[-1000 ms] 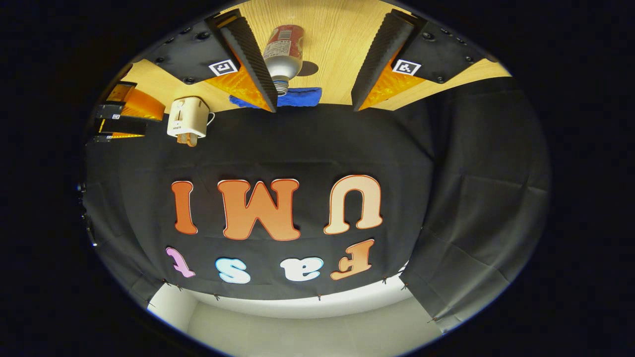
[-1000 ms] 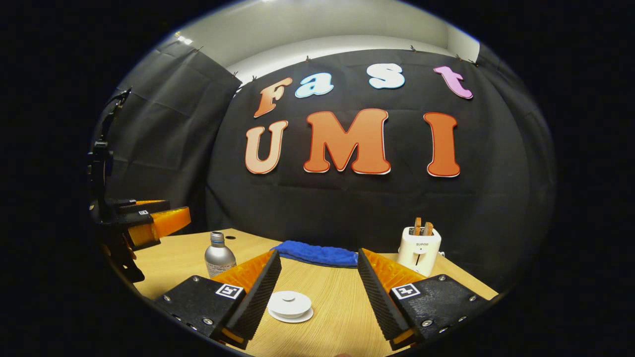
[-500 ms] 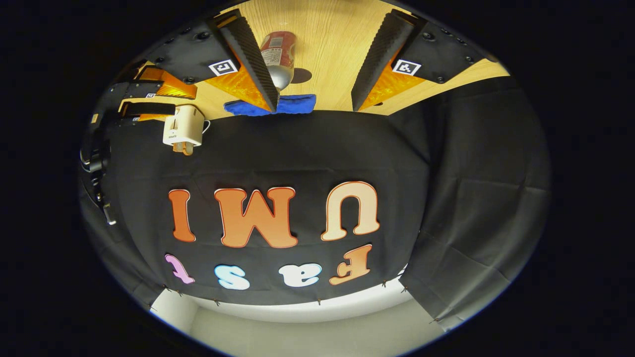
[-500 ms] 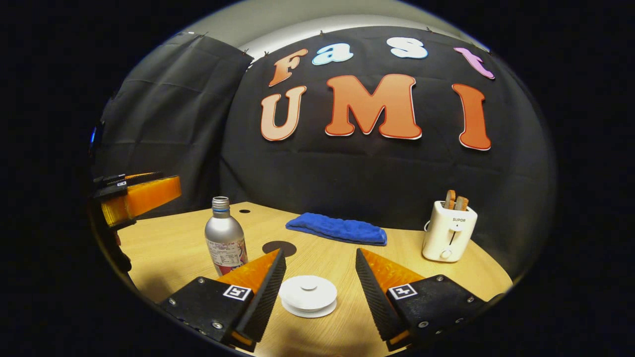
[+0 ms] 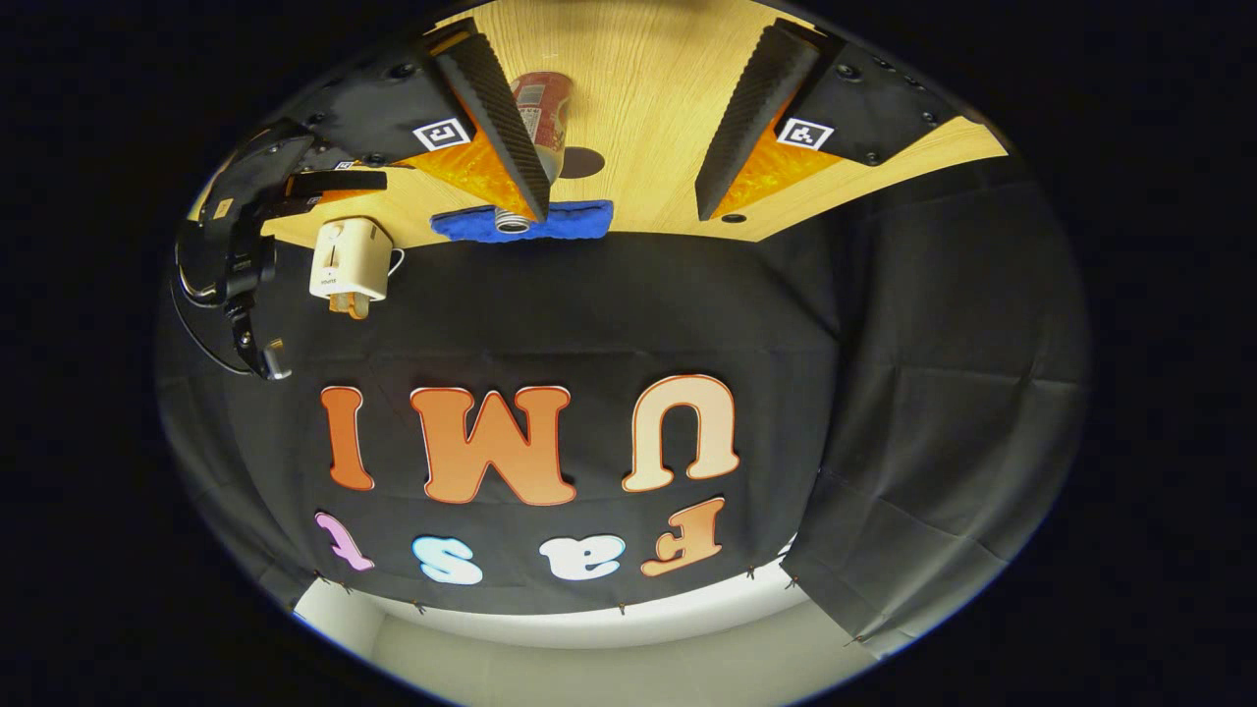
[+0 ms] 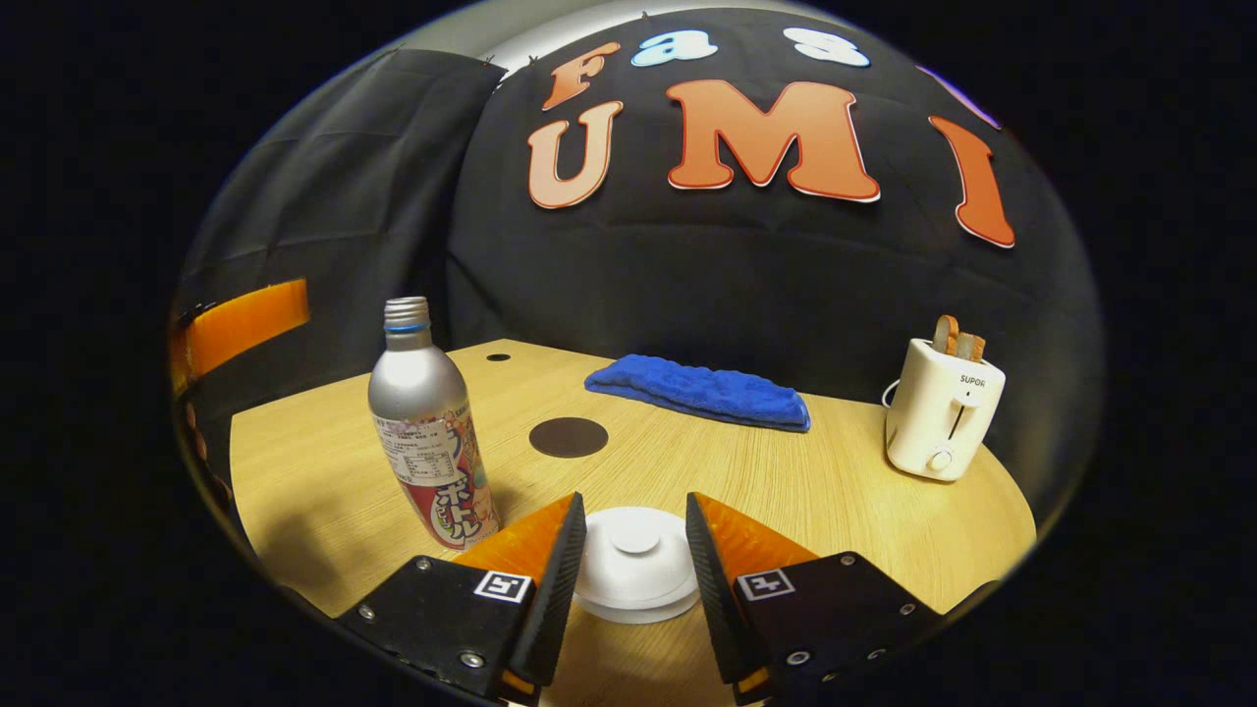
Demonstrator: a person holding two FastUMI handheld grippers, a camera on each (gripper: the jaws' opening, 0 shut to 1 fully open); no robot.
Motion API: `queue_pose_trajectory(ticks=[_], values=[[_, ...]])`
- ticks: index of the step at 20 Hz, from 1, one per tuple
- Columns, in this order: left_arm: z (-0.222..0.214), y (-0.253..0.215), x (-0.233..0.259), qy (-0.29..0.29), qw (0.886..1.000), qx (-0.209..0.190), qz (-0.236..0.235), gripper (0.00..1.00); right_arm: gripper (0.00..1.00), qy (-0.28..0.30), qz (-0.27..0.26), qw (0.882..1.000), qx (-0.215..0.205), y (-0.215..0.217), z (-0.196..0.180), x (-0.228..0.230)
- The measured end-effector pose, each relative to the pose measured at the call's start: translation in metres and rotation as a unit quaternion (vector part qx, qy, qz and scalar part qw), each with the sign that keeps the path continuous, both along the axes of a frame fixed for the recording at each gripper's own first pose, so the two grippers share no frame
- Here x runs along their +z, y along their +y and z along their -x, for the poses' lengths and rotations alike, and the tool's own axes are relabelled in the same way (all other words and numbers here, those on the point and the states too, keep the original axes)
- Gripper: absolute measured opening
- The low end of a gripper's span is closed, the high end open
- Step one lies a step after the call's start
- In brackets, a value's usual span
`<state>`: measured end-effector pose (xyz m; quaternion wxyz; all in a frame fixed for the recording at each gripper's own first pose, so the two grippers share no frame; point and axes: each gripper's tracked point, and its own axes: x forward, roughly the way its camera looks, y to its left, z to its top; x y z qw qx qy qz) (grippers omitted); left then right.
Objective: Open the teacup lid with one hand, grasp the water bottle and pour water into the teacup with the other hand; after pouring, place the water bottle on the coaster and then close the teacup lid.
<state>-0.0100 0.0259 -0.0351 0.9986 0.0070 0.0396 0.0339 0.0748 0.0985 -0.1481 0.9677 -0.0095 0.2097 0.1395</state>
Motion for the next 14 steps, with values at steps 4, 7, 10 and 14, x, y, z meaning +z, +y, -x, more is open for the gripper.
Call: queue_pose_trajectory(ticks=[4,7,10,14], values=[[-0.002,-0.003,-0.004,0.004,1.000,-0.002,-0.002,0.97,0.62,0.009,0.012,1.000,0.010,0.005,0.002,-0.008],[-0.004,-0.007,-0.006,0.007,1.000,-0.006,-0.004,0.97,0.51,0.004,0.012,1.000,0.010,0.005,0.000,-0.007],[-0.005,-0.011,-0.007,0.007,1.000,-0.010,-0.004,0.97,0.42,0.002,0.006,1.000,0.002,0.000,-0.002,-0.003],[-0.007,-0.020,-0.012,0.012,1.000,-0.018,0.001,0.97,0.25,0.012,-0.005,1.000,-0.012,-0.006,-0.004,-0.005]])
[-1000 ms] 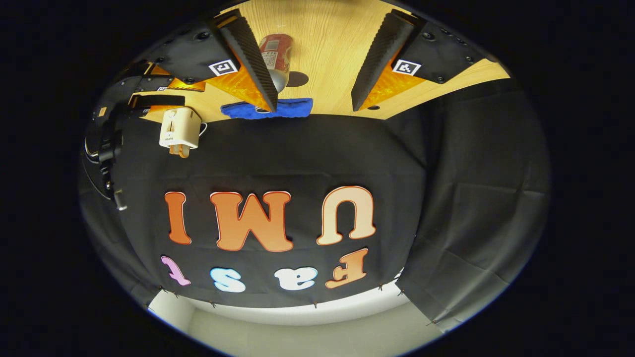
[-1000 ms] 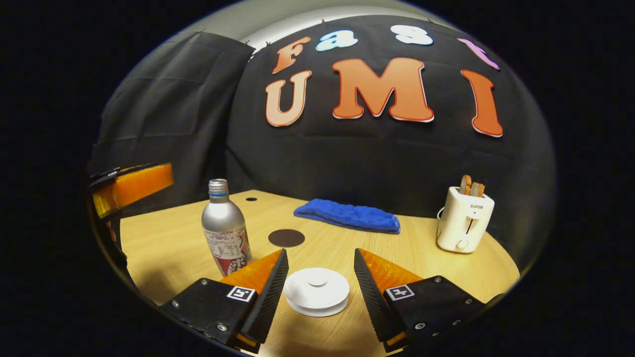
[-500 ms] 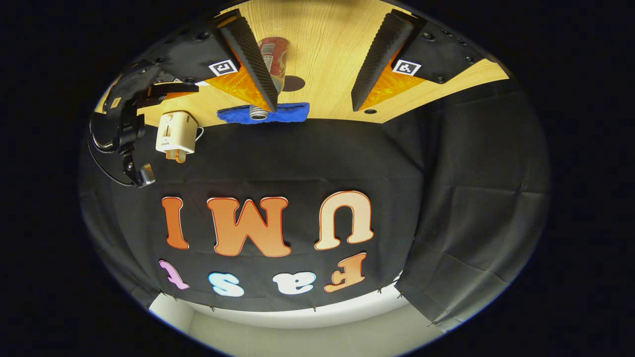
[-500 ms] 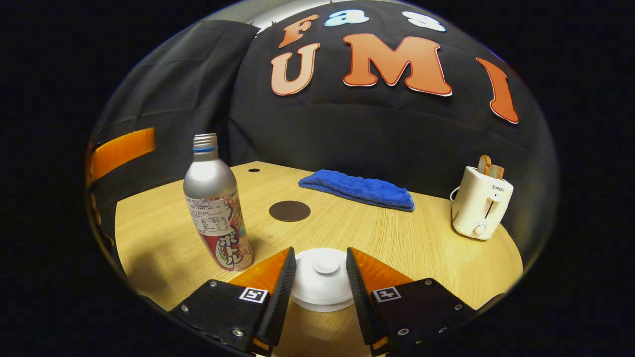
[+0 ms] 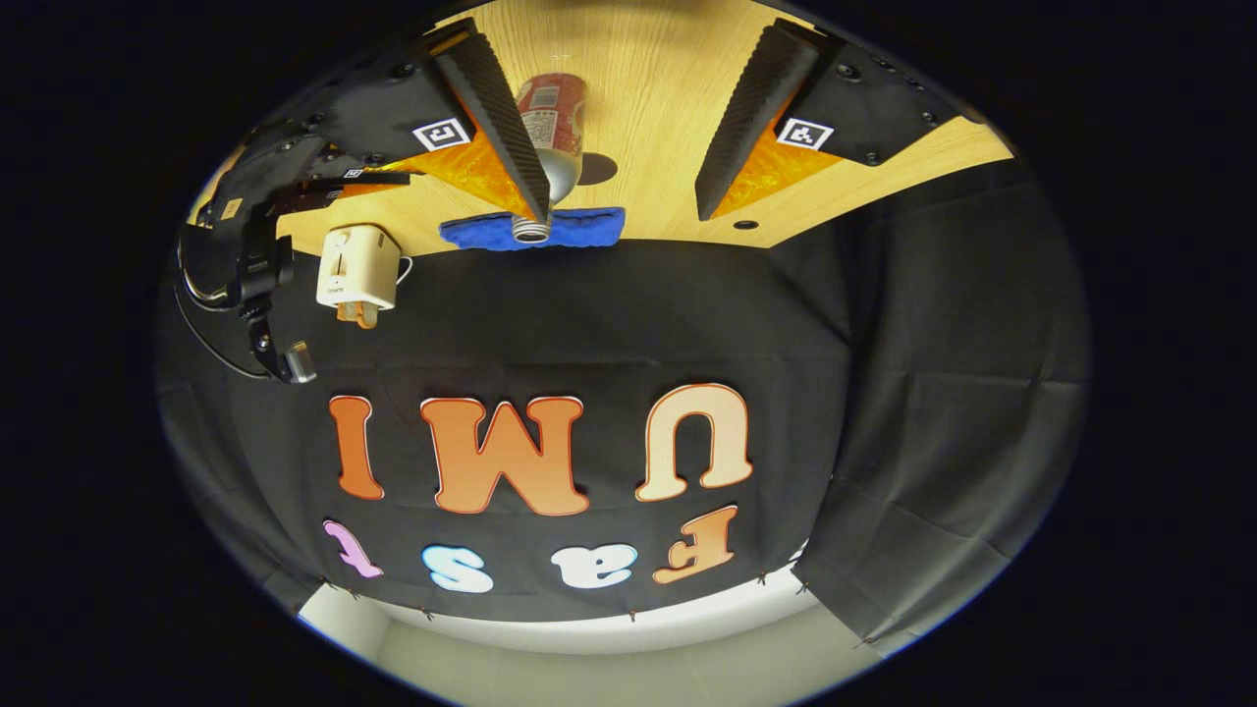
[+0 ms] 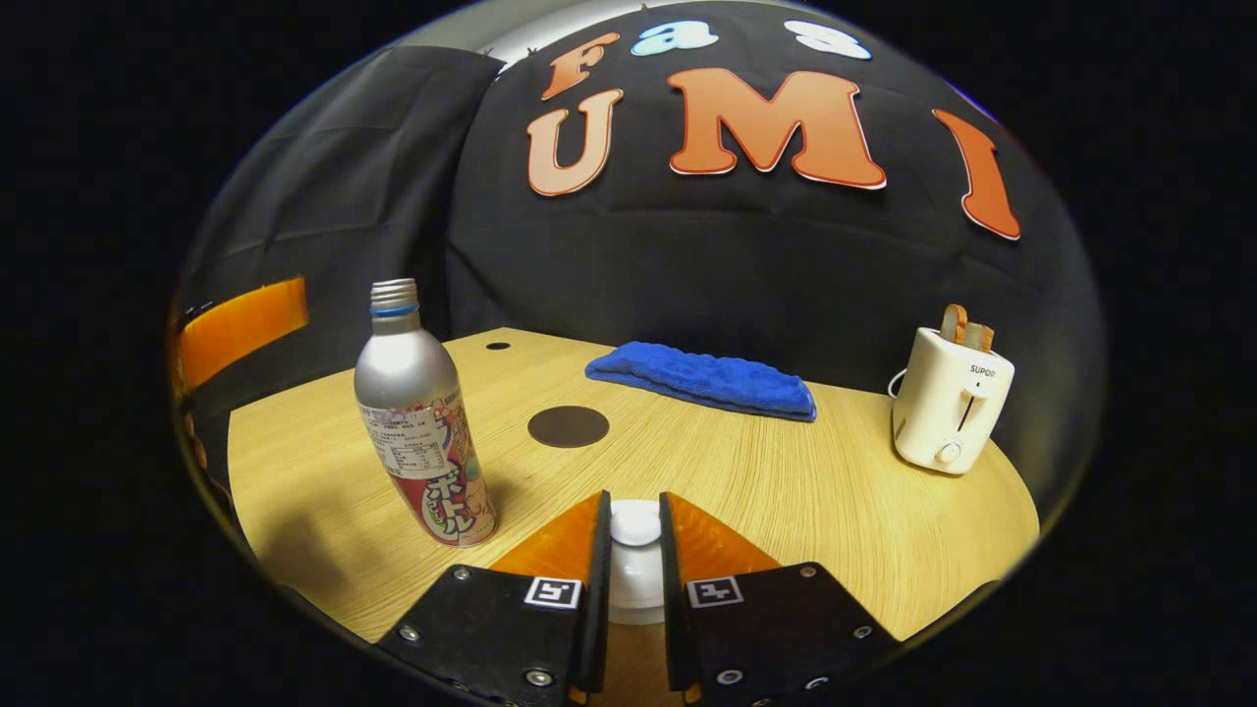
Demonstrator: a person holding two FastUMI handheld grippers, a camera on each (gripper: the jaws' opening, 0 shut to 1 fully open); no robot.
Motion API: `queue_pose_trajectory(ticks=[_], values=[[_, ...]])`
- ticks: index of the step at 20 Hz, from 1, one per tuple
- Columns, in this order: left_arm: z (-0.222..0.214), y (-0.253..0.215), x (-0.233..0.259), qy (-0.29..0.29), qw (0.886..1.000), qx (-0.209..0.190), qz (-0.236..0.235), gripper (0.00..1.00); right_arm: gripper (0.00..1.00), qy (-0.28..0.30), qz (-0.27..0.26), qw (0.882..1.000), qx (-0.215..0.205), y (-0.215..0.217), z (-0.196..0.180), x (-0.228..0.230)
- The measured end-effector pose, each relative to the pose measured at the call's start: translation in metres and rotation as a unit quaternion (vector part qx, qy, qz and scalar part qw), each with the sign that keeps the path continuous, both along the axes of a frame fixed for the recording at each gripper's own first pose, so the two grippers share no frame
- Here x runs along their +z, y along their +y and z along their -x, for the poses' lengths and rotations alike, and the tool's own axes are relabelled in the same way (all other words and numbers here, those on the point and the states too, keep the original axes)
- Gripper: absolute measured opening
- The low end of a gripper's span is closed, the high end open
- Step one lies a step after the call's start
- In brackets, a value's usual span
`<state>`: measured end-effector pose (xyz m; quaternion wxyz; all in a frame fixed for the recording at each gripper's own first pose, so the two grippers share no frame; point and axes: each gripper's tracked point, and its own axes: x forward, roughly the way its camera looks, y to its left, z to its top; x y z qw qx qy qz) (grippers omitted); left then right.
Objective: Open the teacup lid with one hand, grasp the water bottle and pour water into the teacup with the other hand; after pouring, place the water bottle on the coaster and then close the teacup lid.
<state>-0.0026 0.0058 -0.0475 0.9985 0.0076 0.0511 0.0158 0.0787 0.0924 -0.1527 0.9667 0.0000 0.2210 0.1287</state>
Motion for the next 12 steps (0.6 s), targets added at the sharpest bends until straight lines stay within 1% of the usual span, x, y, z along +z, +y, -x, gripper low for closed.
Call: queue_pose_trajectory(ticks=[1,2,3,4,5,8,9,12], values=[[-0.001,-0.002,-0.002,0.003,1.000,-0.003,0.001,0.98,0.24,0.002,-0.009,1.000,0.000,0.000,0.001,0.001],[-0.002,-0.005,-0.004,0.006,1.000,-0.006,0.002,0.94,0.23,0.003,-0.018,1.000,0.000,0.001,0.002,0.004],[-0.004,-0.008,-0.007,0.008,1.000,-0.012,0.004,0.94,0.23,0.001,-0.025,1.000,-0.001,0.000,0.003,0.008],[-0.005,-0.012,-0.011,0.012,1.000,-0.018,0.008,0.97,0.23,-0.003,-0.031,1.000,-0.003,-0.003,0.004,0.012],[-0.006,-0.017,-0.018,0.021,0.999,-0.024,0.011,0.94,0.23,-0.008,-0.035,0.999,-0.007,-0.006,0.004,0.018],[-0.009,-0.031,-0.034,0.047,0.998,-0.041,0.024,1.00,0.23,-0.028,-0.042,0.999,-0.018,-0.019,0.008,0.037],[-0.010,-0.035,-0.039,0.053,0.997,-0.047,0.028,0.98,0.23,-0.034,-0.046,0.998,-0.022,-0.025,0.009,0.043],[-0.015,-0.045,-0.057,0.081,0.995,-0.053,0.035,0.98,0.23,-0.048,-0.055,0.997,-0.033,-0.040,0.015,0.060]])
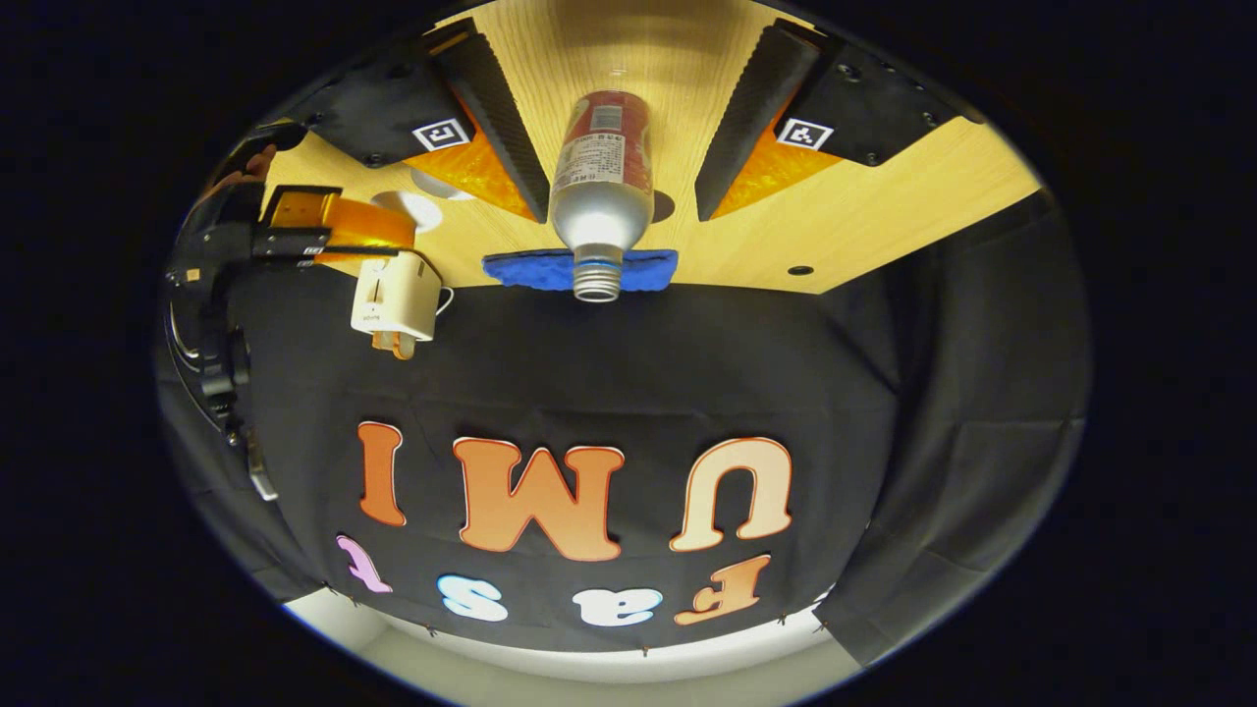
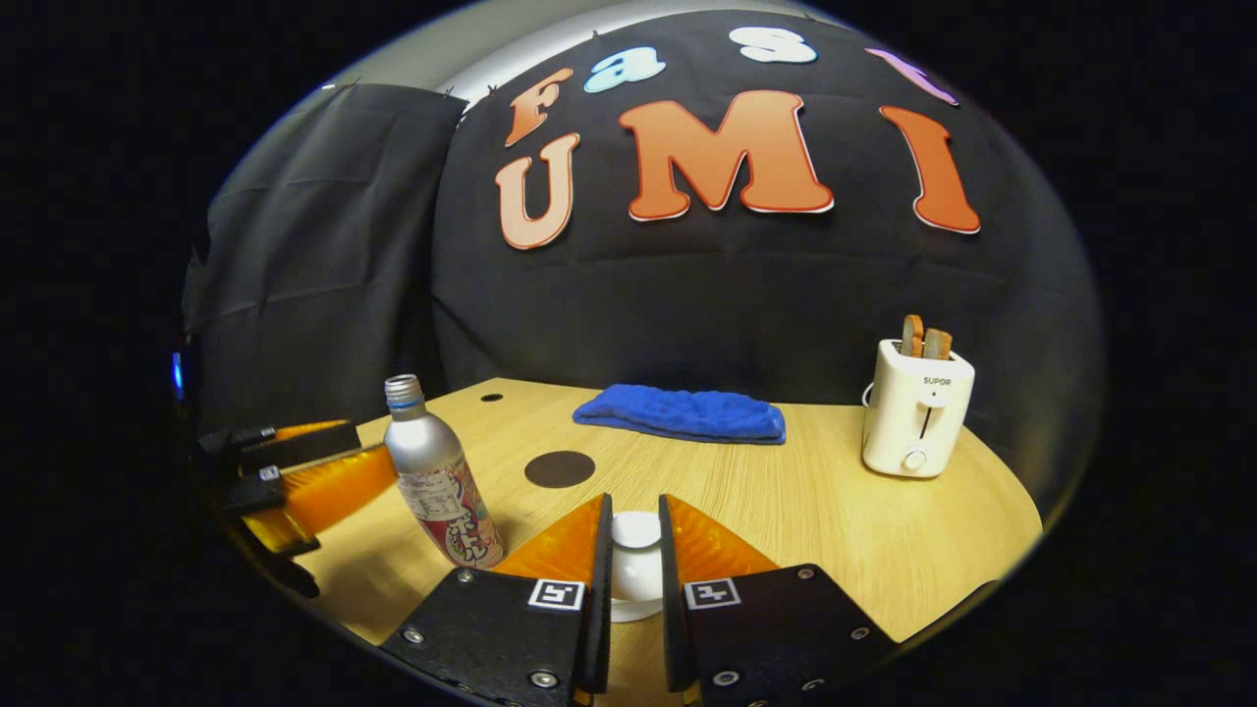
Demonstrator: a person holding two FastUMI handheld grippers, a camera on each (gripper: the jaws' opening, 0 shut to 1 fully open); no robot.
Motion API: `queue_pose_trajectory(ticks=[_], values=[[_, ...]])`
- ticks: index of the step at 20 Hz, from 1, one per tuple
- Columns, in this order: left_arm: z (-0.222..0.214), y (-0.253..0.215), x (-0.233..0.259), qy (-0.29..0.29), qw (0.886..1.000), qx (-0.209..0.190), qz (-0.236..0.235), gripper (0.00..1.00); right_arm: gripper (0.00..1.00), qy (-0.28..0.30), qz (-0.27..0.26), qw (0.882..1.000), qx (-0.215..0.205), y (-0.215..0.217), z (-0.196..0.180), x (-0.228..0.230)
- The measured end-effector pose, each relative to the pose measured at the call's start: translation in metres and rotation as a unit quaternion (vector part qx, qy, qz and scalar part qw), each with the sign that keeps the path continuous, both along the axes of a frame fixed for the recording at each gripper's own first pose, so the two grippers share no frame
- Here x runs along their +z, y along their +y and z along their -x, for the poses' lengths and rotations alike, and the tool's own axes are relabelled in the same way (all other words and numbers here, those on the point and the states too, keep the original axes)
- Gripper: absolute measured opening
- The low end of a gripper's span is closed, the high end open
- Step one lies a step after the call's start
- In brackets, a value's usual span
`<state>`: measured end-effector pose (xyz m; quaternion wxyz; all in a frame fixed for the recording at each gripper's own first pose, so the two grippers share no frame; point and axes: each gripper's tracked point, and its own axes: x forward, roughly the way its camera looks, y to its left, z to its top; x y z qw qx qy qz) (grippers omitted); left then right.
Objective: Open the teacup lid with one hand, grasp the water bottle and pour water into the teacup with the other hand; after pouring, place the water bottle on the coaster and then close the teacup lid.
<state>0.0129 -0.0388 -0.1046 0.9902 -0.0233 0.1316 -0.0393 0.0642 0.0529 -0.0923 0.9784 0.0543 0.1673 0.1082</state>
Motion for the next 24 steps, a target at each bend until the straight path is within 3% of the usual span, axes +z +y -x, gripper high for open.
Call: queue_pose_trajectory(ticks=[4,11,12,15,19,21,24], values=[[-0.007,-0.017,-0.029,0.048,0.999,-0.008,0.022,0.98,0.23,-0.023,0.014,0.999,-0.023,-0.027,0.011,0.017],[-0.017,-0.010,-0.065,0.106,0.994,0.018,0.004,0.96,0.23,-0.037,0.019,0.997,-0.064,-0.071,0.029,0.031],[-0.018,-0.009,-0.065,0.100,0.995,0.024,0.006,0.89,0.23,-0.037,0.018,0.996,-0.073,-0.078,0.031,0.031],[-0.026,-0.003,-0.064,0.090,0.995,0.039,0.006,0.84,0.23,-0.037,0.018,0.995,-0.089,-0.095,0.041,0.026],[-0.034,0.006,-0.061,0.091,0.994,0.046,-0.039,0.76,0.23,-0.036,0.021,0.994,-0.102,-0.109,0.040,0.028],[-0.040,0.008,-0.053,0.084,0.993,0.044,-0.068,0.81,0.23,-0.040,0.021,0.993,-0.107,-0.114,0.041,0.030],[-0.040,0.011,-0.049,0.079,0.987,0.040,-0.134,0.77,0.23,-0.045,0.028,0.992,-0.112,-0.122,0.046,0.032]])
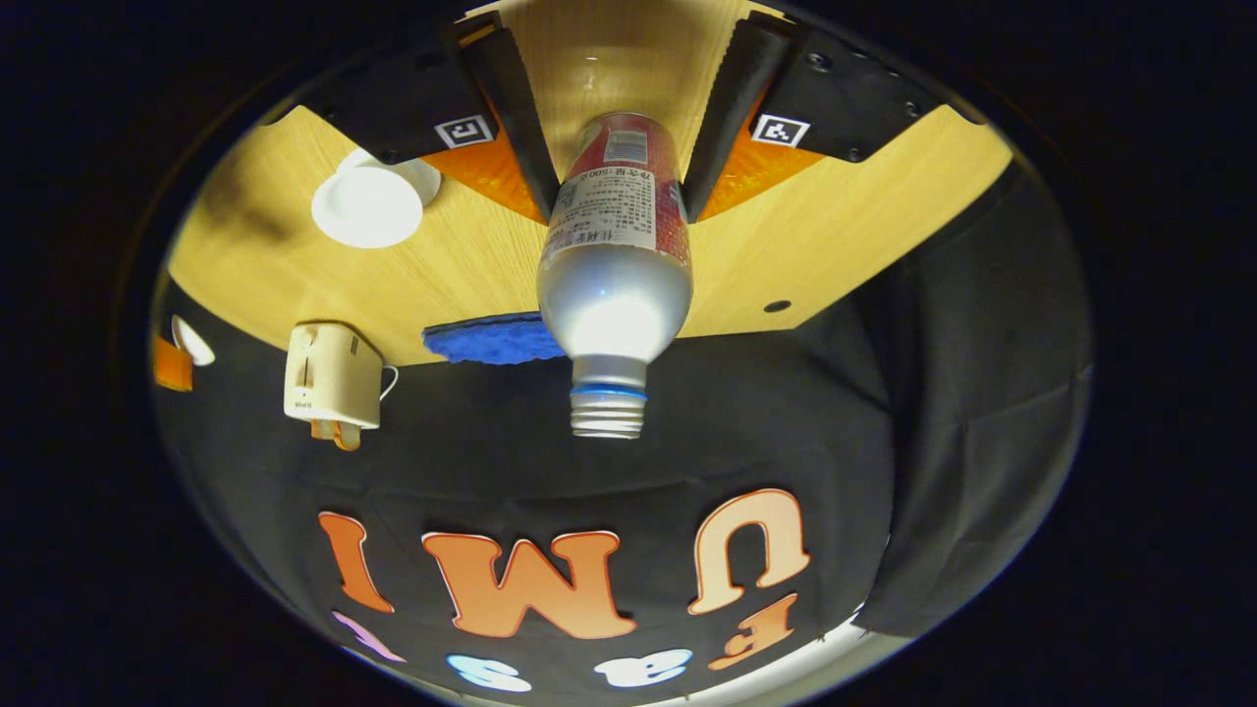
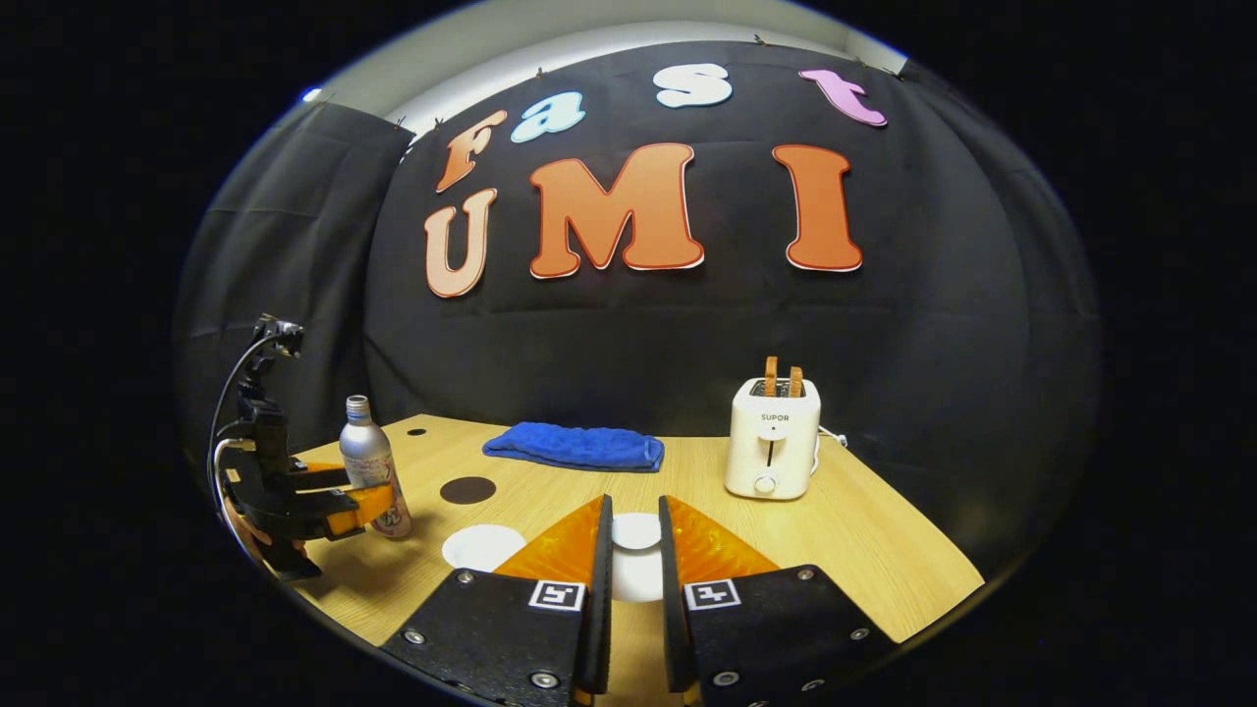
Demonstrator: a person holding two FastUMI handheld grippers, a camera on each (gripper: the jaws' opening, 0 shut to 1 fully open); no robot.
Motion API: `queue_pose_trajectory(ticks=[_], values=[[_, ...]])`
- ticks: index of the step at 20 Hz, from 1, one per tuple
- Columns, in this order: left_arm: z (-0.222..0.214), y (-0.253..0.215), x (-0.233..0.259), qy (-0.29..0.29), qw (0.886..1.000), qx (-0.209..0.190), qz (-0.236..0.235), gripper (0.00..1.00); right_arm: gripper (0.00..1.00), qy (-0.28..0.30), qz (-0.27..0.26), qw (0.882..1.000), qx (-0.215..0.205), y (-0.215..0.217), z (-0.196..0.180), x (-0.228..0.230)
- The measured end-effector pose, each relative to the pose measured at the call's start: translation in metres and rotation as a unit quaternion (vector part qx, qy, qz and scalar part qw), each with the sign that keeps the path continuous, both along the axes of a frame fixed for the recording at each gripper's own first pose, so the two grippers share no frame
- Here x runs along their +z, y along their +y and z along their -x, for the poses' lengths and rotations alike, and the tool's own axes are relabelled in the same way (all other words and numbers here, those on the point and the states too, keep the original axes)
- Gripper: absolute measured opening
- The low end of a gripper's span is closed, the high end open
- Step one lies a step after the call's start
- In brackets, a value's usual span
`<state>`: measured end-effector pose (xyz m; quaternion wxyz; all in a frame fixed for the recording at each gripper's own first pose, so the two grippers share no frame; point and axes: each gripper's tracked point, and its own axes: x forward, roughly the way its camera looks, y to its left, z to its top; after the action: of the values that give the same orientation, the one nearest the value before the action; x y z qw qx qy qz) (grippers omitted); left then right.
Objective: Open the teacup lid with one hand, grasp the water bottle and pour water into the teacup with the other hand; after pouring, place the water bottle on the coaster and then close the teacup lid.
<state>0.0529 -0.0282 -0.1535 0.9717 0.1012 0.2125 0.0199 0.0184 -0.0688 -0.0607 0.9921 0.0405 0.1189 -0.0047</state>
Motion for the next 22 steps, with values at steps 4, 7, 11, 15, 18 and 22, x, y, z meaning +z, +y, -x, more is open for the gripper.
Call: queue_pose_trajectory(ticks=[4,7,11,15,18,22], values=[[-0.014,0.006,0.009,-0.006,0.996,-0.018,-0.092,0.81,0.23,-0.007,0.009,1.000,-0.004,-0.005,0.003,0.003],[-0.017,0.016,0.009,0.005,0.987,-0.019,-0.160,0.81,0.23,-0.009,0.011,1.000,-0.008,-0.008,0.004,0.005],[-0.022,0.025,0.018,0.000,0.971,-0.034,-0.238,0.81,0.23,-0.006,0.013,1.000,-0.011,-0.010,0.006,0.005],[-0.018,0.029,0.019,0.003,0.950,-0.056,-0.306,0.81,0.23,0.003,0.018,1.000,-0.009,-0.010,0.006,-0.001],[-0.020,0.026,0.025,-0.004,0.925,-0.080,-0.371,0.77,0.23,0.001,0.014,1.000,-0.010,-0.011,0.007,0.001],[-0.027,0.025,0.027,-0.005,0.894,-0.105,-0.436,0.77,0.23,0.004,0.011,1.000,-0.013,-0.013,0.006,-0.002]])
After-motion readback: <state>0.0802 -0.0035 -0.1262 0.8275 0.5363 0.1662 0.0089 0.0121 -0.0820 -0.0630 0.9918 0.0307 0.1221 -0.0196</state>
